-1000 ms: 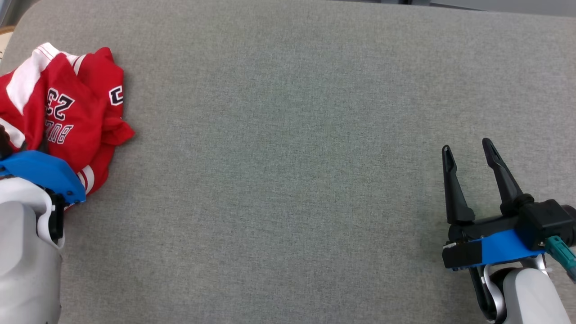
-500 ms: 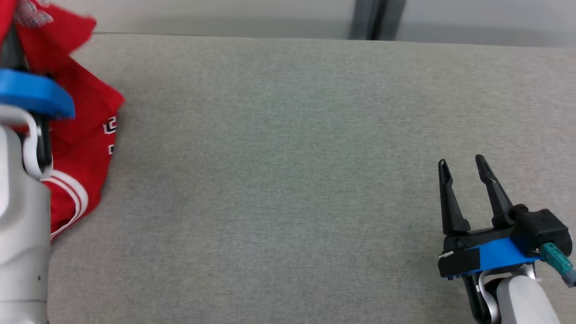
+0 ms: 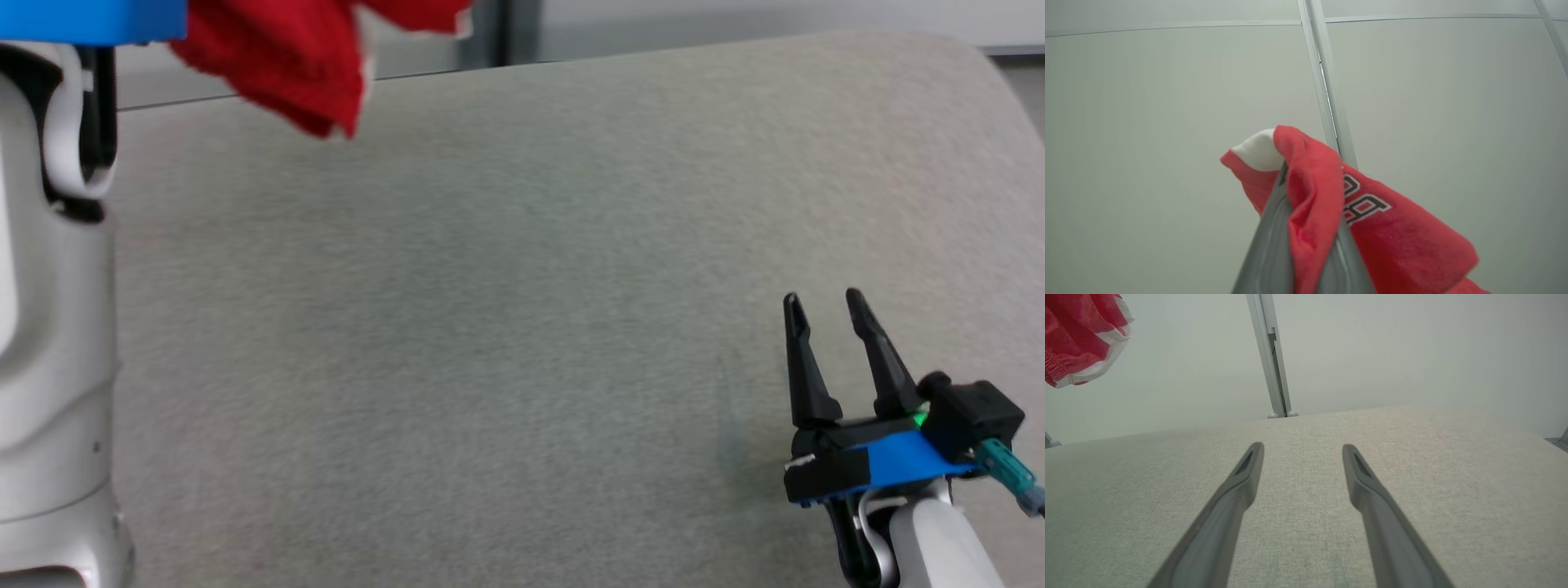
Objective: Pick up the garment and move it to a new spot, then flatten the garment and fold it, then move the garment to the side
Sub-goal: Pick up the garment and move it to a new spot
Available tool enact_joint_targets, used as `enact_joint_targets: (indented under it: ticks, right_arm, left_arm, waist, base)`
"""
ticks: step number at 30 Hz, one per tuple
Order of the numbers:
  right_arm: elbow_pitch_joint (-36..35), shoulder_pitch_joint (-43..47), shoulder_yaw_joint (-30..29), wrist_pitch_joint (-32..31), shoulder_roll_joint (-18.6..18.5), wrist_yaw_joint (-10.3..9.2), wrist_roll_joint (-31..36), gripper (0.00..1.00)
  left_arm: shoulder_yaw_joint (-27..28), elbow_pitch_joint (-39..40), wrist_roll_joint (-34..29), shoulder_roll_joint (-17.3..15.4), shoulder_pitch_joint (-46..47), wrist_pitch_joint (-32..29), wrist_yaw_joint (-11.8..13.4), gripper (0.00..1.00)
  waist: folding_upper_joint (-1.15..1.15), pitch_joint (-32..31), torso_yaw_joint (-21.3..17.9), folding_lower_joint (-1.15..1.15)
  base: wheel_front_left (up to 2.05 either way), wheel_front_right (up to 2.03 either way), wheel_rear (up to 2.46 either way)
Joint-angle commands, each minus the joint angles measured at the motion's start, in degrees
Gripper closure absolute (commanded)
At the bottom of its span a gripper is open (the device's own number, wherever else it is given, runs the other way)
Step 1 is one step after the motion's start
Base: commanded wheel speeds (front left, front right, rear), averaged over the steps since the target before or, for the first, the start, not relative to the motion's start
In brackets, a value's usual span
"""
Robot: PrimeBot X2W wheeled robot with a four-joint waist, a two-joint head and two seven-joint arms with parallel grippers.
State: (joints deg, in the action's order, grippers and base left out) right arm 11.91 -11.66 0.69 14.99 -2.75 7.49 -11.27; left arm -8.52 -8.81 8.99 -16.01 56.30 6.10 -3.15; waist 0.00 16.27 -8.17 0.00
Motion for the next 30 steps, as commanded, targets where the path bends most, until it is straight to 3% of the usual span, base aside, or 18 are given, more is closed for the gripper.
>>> enact_joint_targets:
  ticks: [1, 4, 12, 30]
  right_arm:
    - [-0.2, -0.85, -0.15, 0.24, -0.23, 0.01, -0.44, 0.0]
    - [-0.58, -1.12, -0.32, 0.24, -0.24, 0.01, -1.91, 0.0]
    - [-1.15, -1.07, 0.16, 0.24, -0.23, 0.01, -3.58, 0.0]
    - [-0.83, -2.11, 0.65, 0.25, -0.24, 0.01, -1.78, 0.0]
  left_arm:
    - [-0.34, 0.65, 0.1, 0.42, 1.0, -0.27, -0.2, 1.0]
    - [-3.81, 3.13, -0.31, 2.38, 2.7, -1.98, -0.89, 1.0]
    - [-8.46, 0.42, -0.14, 4.95, 0.2, -2.01, -1.73, 1.0]
    - [-15.21, -15.44, 4.12, 9.03, -24.8, 4.31, -1.62, 1.0]
  waist:
    - [0.0, -0.77, -1.56, 0.0]
    - [0.0, 0.48, -5.32, 0.0]
    - [0.0, 2.02, -8.66, 0.0]
    - [0.0, 2.1, -6.97, 0.0]
  base:
    - [0.0, 0.0, 0.0]
    - [0.0, 0.0, 0.0]
    - [0.0, 0.0, 0.0]
    - [0.0, 0.0, 0.0]
